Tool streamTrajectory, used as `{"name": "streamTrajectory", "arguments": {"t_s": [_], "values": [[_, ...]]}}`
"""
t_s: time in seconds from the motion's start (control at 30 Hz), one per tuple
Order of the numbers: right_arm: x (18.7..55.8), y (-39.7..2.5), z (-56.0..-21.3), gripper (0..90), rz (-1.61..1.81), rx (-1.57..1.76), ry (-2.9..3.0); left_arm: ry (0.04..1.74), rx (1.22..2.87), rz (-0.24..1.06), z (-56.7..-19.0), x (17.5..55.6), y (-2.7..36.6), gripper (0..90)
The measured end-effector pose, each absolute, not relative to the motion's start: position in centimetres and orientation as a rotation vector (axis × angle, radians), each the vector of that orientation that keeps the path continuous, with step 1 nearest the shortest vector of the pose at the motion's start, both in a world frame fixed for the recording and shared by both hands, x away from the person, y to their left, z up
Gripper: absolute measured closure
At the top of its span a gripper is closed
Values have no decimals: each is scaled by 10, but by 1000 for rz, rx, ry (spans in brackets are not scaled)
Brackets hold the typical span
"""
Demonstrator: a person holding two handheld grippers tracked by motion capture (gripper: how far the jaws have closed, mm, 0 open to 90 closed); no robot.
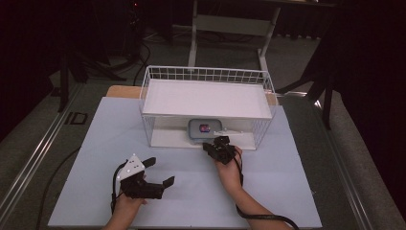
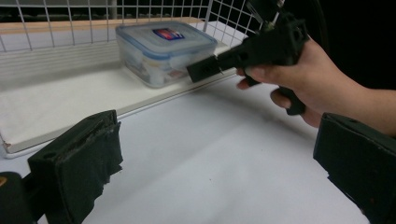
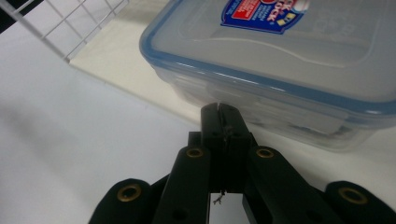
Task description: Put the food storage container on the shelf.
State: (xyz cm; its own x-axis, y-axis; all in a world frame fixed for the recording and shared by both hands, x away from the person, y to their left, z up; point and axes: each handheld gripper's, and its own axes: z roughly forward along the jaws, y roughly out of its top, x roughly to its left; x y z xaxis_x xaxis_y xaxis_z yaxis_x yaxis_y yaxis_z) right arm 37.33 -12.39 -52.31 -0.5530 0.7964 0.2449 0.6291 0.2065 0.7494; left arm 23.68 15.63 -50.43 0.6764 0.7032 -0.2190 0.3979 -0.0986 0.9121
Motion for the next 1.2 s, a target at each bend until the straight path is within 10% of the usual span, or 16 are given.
{"name": "streamTrajectory", "arguments": {"t_s": [1.2], "values": [[412, -107, -520, 882, 1195, 1367, 2231, 889, 1718, 347, -503, 233, 161, 19]]}}
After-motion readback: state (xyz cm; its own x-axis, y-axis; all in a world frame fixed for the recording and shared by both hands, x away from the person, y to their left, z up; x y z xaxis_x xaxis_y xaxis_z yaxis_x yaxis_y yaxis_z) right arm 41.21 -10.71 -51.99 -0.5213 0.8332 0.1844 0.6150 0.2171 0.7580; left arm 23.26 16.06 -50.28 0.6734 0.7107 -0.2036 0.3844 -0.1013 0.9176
